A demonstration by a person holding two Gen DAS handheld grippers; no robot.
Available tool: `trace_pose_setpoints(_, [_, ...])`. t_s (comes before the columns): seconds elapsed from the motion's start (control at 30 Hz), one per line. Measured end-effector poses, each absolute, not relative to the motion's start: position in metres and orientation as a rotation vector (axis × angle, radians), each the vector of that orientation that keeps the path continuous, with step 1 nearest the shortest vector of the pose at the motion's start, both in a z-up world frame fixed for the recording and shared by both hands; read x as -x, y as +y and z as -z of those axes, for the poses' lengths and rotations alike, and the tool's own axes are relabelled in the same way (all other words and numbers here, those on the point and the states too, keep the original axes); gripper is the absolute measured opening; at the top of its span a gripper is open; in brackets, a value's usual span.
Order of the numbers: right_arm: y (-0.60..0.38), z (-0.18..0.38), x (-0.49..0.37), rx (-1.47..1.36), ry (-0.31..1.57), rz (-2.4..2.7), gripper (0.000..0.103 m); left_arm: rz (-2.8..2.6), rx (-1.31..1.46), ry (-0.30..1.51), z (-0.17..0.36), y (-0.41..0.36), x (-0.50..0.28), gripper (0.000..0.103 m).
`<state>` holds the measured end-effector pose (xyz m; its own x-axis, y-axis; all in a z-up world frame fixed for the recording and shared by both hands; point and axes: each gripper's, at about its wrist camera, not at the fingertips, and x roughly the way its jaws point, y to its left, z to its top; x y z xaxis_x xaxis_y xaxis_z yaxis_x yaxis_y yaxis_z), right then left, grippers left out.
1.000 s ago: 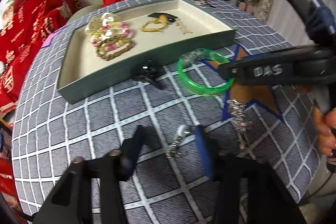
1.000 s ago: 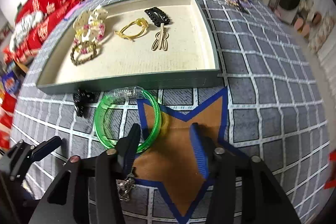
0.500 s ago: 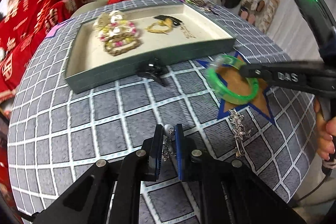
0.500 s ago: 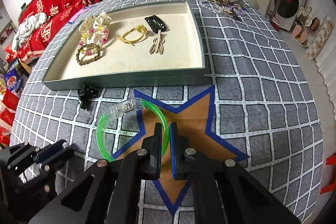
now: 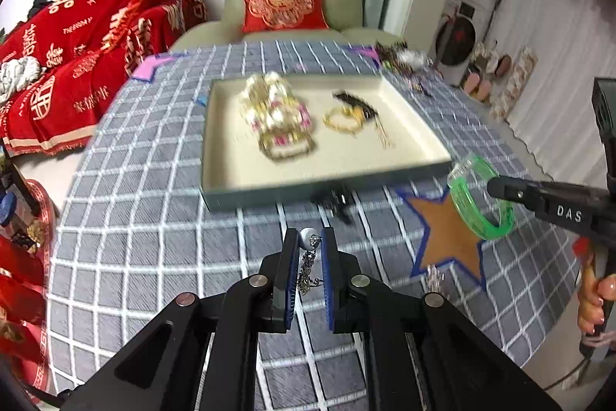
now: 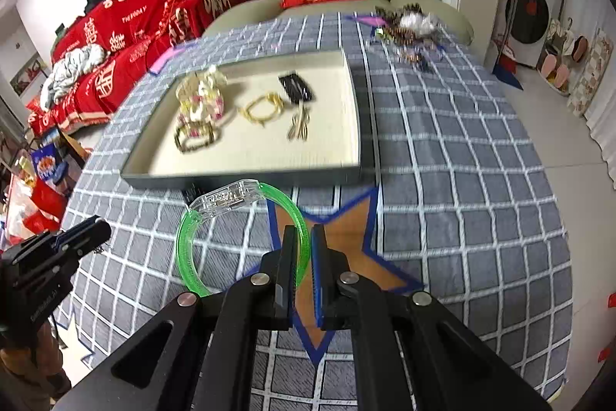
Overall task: Organize jewelry
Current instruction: 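Grasp the silver charm with the left tool while the right tool grasps the green bangle, then carry silver charm and green bangle into the tray and open both tools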
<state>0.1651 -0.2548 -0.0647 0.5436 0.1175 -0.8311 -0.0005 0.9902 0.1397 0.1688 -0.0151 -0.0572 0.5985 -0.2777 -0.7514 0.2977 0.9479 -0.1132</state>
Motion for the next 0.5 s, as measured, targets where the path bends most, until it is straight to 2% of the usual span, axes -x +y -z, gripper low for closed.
trace_pose_setpoints(0.5, [-0.243,0.040,-0.212,-0.078,0.953,-0.097,0.007,0.306,-0.050,0.799,0.028,-0.021,-0.222,0.019])
